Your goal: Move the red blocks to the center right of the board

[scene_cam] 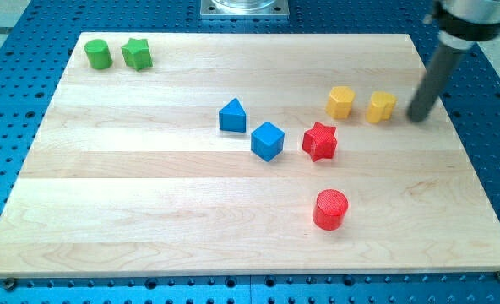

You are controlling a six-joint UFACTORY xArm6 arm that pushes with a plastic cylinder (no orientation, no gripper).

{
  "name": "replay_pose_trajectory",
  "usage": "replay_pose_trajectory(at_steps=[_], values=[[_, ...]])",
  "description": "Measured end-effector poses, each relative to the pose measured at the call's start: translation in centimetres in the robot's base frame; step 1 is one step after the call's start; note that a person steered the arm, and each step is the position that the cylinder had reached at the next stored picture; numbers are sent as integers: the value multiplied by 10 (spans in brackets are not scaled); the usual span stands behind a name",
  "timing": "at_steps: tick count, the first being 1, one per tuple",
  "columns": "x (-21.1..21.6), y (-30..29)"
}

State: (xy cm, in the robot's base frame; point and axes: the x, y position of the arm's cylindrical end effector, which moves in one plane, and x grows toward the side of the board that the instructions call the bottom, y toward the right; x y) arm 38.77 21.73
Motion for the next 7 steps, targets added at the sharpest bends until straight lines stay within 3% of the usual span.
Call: replay_pose_trajectory(at_steps=[1,2,4,7], values=[[-1,-130],[-2,-176],[72,-167],[48,-54]])
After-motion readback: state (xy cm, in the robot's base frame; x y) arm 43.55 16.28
